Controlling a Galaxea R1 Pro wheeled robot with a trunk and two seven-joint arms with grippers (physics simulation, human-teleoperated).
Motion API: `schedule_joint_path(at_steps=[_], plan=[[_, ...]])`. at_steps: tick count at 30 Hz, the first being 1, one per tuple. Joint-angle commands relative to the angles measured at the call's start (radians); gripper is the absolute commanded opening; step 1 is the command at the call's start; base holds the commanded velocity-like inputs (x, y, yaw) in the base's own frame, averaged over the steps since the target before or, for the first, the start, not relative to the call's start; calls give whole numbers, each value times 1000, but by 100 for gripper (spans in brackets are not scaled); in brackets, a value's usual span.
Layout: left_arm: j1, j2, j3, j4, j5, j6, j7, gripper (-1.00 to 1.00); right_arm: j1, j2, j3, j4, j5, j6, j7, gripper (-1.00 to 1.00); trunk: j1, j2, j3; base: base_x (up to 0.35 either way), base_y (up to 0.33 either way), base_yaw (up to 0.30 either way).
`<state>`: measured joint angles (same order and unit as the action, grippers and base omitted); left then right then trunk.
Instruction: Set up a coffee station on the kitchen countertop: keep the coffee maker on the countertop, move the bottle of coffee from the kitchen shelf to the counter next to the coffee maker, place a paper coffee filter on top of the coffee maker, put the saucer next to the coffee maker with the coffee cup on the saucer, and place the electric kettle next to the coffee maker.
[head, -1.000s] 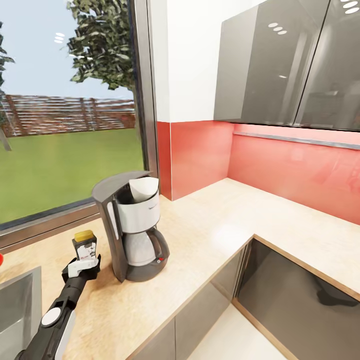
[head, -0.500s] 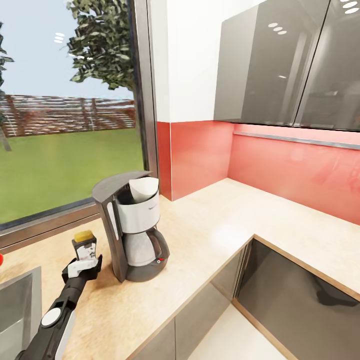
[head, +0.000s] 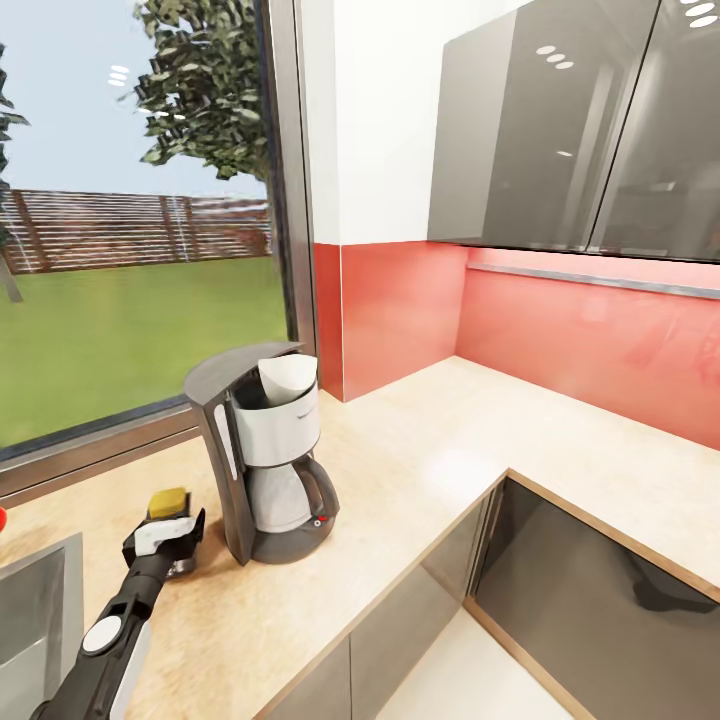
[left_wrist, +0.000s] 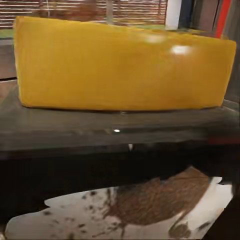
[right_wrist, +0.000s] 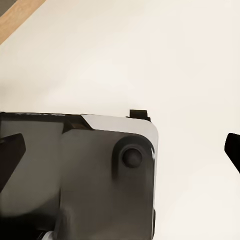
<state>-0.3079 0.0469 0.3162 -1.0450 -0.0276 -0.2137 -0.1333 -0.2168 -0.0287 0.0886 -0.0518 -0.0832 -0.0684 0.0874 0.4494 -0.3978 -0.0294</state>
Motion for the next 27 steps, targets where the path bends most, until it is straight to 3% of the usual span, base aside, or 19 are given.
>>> schedule_joint_path(at_steps=[1, 27], plan=[[-1, 0, 3, 0, -2, -3, -6, 100, -1, 0, 8, 1, -9, -4, 3, 100, 1, -2, -2, 0, 0, 0], [-1, 0, 3, 0, 0, -3, -5, 100, -1, 0, 8, 1, -9, -4, 3, 100, 1, -2, -2, 0, 0, 0]])
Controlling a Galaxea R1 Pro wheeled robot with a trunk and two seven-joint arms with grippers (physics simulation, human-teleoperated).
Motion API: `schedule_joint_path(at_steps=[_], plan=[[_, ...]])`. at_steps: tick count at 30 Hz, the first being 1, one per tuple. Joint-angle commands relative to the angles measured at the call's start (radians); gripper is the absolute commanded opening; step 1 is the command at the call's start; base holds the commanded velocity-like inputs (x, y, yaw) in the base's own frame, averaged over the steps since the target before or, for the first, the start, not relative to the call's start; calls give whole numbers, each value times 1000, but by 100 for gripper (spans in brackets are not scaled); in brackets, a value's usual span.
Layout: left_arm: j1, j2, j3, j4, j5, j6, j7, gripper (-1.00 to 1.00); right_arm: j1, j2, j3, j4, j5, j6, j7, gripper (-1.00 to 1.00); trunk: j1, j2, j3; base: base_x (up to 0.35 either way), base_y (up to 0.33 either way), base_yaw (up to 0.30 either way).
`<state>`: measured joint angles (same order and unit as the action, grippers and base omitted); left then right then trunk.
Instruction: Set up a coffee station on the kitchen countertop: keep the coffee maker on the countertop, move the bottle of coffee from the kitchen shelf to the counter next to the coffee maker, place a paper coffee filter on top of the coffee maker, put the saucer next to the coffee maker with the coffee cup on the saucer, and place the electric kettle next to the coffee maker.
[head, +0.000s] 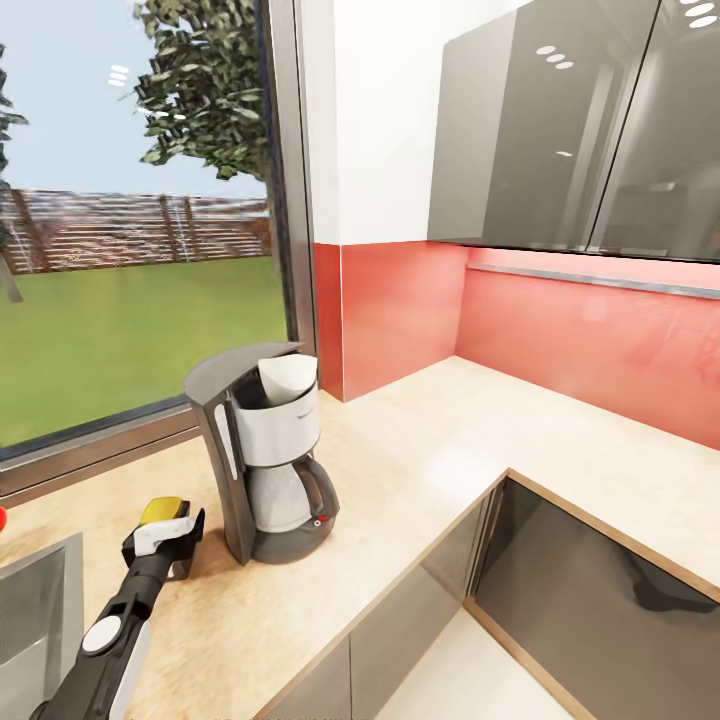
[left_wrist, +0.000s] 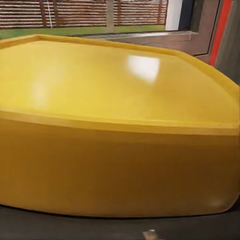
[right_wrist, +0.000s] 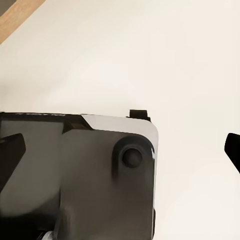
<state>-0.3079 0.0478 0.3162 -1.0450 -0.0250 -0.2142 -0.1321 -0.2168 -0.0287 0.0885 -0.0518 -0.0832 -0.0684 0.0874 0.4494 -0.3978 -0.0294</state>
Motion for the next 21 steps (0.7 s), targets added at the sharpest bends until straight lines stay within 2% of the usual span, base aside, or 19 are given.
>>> schedule_joint_path(at_steps=[1, 9, 21], plan=[[-1, 0, 3, 0, -3, -3, -6, 100, -1, 0, 8, 1, -9, -4, 3, 100, 1, -2, -2, -65, 23, 0], [-1, 0, 26, 0, -1, -3, -7, 100, -1, 0, 8, 1, -9, -4, 3, 100, 1, -2, -2, -192, 126, 0], [0, -1, 26, 0, -1, -3, -7, 100, -1, 0, 8, 1, -9, -4, 3, 100, 1, -2, -2, -14, 10, 0]])
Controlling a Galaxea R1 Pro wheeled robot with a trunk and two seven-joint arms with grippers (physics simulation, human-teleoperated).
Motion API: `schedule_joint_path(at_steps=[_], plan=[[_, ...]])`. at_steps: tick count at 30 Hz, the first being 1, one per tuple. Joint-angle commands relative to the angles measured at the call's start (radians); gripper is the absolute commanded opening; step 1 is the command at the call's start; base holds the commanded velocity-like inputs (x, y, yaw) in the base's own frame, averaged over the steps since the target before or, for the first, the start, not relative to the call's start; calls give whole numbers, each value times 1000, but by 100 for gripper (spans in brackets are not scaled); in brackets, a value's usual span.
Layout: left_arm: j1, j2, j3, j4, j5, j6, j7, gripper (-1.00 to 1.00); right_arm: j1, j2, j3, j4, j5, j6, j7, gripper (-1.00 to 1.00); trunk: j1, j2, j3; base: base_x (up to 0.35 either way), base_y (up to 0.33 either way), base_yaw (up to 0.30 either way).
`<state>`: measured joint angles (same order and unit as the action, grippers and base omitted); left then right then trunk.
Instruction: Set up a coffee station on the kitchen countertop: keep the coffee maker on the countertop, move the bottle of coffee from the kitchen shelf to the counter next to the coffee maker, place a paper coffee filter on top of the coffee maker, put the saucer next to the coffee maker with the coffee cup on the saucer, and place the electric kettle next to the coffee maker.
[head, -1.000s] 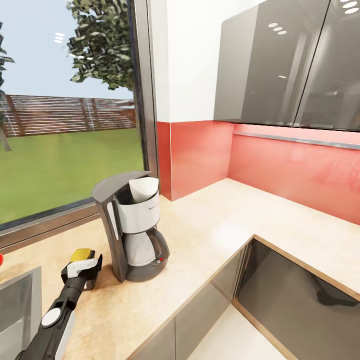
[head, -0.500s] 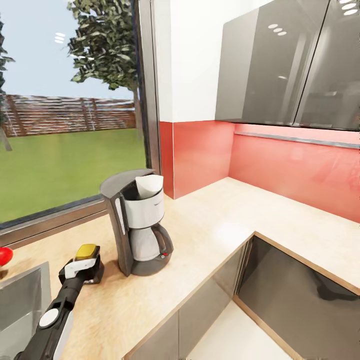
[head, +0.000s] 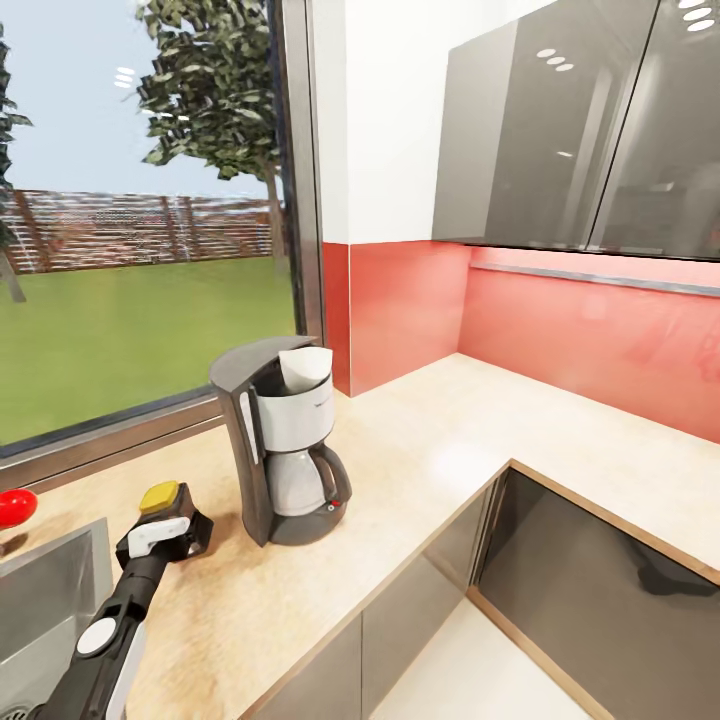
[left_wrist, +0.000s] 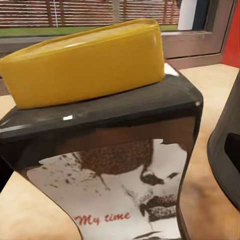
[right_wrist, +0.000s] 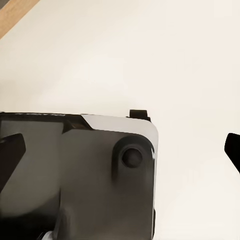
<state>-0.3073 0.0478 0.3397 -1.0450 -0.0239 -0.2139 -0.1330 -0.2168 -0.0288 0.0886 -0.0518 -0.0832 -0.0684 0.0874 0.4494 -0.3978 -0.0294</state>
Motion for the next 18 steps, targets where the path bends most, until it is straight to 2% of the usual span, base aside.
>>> schedule_joint_path(at_steps=[1, 18], plan=[[-1, 0, 3, 0, -2, -3, -7, 100, -1, 0, 8, 1, -9, -4, 3, 100, 1, -2, -2, 0, 0, 0], [-1, -3, 1, -1, -2, -3, -7, 100, -1, 0, 8, 1, -9, -4, 3, 100, 1, -2, -2, 0, 0, 0]])
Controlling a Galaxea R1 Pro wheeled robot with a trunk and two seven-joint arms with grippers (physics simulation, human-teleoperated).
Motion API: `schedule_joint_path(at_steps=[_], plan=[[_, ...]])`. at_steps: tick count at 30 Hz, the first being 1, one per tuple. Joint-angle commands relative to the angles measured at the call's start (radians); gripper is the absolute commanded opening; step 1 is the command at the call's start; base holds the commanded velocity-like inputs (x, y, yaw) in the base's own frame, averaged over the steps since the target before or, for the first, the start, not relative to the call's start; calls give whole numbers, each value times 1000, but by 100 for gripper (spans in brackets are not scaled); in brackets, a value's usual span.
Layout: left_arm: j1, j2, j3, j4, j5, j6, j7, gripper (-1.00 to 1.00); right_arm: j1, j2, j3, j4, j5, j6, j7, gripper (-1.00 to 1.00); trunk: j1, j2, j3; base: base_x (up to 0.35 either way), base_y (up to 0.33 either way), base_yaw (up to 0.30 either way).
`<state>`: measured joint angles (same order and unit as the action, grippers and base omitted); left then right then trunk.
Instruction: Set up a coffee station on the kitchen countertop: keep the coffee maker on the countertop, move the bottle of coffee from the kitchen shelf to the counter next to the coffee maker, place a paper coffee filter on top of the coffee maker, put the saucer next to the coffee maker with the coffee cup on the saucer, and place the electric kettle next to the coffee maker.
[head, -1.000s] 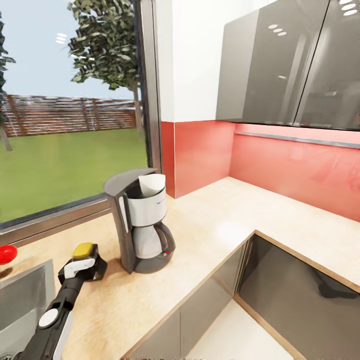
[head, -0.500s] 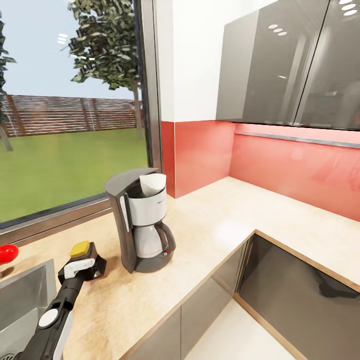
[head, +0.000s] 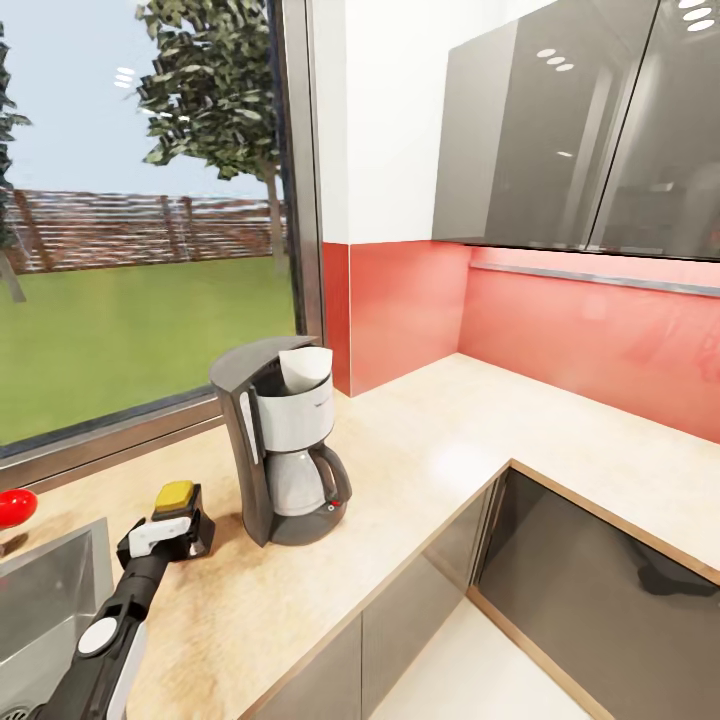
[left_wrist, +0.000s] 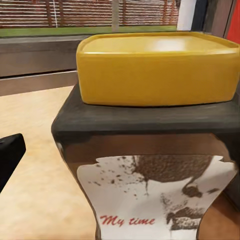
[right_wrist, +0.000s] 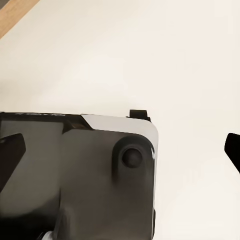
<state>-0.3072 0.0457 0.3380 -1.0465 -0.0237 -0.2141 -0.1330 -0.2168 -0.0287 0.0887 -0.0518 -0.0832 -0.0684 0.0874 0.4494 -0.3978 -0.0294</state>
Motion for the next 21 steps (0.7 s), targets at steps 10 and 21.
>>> schedule_joint_path(at_steps=[10, 21], plan=[[-1, -1, 3, 0, -2, -3, -7, 100, -1, 0, 8, 2, -9, -4, 3, 100, 1, -2, -2, 0, 0, 0], [-1, -1, 0, 2, -2, -2, -6, 100, -1, 0, 8, 3, -9, -4, 3, 100, 1, -2, -2, 0, -16, 0]])
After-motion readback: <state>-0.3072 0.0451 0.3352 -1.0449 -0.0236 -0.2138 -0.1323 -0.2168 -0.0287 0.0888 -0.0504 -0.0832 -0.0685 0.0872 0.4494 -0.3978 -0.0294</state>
